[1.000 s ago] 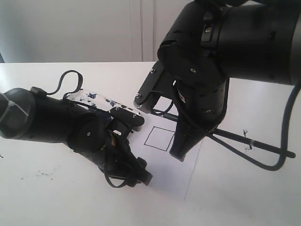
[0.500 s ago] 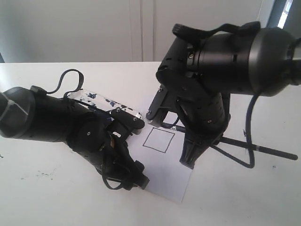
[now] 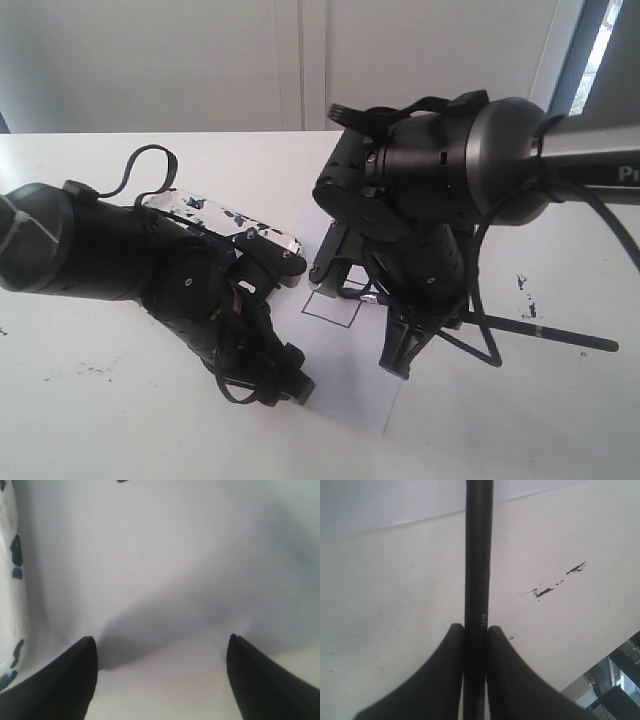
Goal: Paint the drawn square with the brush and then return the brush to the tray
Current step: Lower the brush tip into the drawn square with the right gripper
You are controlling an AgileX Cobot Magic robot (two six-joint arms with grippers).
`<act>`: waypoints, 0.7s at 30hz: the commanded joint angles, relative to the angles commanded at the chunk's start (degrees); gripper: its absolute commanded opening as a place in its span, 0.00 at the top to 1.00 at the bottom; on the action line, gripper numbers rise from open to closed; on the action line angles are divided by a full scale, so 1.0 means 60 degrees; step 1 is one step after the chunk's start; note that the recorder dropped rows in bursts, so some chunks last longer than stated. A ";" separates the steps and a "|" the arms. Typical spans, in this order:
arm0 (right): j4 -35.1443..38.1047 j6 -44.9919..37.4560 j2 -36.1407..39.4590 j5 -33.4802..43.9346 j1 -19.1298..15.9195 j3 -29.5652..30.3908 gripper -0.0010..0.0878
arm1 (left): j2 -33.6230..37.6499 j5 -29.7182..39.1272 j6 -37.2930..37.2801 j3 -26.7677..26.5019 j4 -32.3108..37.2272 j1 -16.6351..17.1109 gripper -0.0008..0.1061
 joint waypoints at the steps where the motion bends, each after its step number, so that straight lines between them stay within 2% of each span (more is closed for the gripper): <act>1: 0.0022 0.0000 0.0000 0.0000 0.0000 0.0000 0.99 | 0.0000 0.0050 0.0000 0.0000 0.0000 0.0000 0.29; 7: 0.0273 0.0000 0.0000 0.0000 0.0020 0.0000 0.99 | 0.0075 0.0358 0.0000 0.0000 0.0000 0.0000 0.29; 13: 0.0621 0.0000 0.0000 0.0000 0.0020 -0.0017 0.99 | 0.0637 0.0412 0.0000 0.0000 0.0044 0.0000 0.29; 21: 0.0621 -0.0329 0.0000 0.0000 0.0545 -0.0017 0.99 | 0.0727 0.0455 0.0000 0.0000 0.0044 0.0000 0.29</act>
